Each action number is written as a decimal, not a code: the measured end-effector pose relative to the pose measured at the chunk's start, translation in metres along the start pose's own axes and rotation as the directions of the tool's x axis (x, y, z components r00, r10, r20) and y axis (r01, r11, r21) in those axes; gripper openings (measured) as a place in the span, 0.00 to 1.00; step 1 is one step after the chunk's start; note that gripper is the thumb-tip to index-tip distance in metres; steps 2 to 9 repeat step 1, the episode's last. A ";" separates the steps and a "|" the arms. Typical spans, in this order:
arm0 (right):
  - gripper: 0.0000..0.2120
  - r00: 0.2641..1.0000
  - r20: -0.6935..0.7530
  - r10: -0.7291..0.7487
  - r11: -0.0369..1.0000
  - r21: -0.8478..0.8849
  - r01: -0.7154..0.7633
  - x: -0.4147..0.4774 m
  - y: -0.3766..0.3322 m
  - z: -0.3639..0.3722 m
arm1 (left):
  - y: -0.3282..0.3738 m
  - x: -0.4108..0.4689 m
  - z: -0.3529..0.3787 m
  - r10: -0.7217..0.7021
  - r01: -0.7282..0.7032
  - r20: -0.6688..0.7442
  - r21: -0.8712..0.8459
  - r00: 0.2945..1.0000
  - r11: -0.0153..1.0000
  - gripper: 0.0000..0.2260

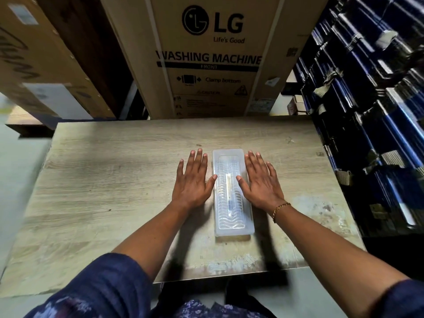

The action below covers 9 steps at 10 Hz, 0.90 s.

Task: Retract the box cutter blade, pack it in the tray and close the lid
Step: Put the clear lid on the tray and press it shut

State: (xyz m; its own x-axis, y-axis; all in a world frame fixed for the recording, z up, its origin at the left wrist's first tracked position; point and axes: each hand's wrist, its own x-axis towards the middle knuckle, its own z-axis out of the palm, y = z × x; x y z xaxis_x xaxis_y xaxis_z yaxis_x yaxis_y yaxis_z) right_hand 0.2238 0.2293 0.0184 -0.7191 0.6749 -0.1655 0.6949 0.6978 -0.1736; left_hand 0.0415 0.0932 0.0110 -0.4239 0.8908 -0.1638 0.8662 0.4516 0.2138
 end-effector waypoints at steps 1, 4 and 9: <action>0.35 1.000 -0.018 -0.005 1.000 -0.014 0.004 -0.007 -0.001 -0.004 | -0.001 -0.006 -0.004 -0.003 0.004 -0.027 0.019 1.000 1.000 0.33; 0.35 1.000 -0.018 -0.005 1.000 -0.014 0.004 -0.007 -0.001 -0.004 | -0.001 -0.006 -0.004 -0.003 0.004 -0.027 0.019 1.000 1.000 0.33; 0.35 1.000 -0.018 -0.005 1.000 -0.014 0.004 -0.007 -0.001 -0.004 | -0.001 -0.006 -0.004 -0.003 0.004 -0.027 0.019 1.000 1.000 0.33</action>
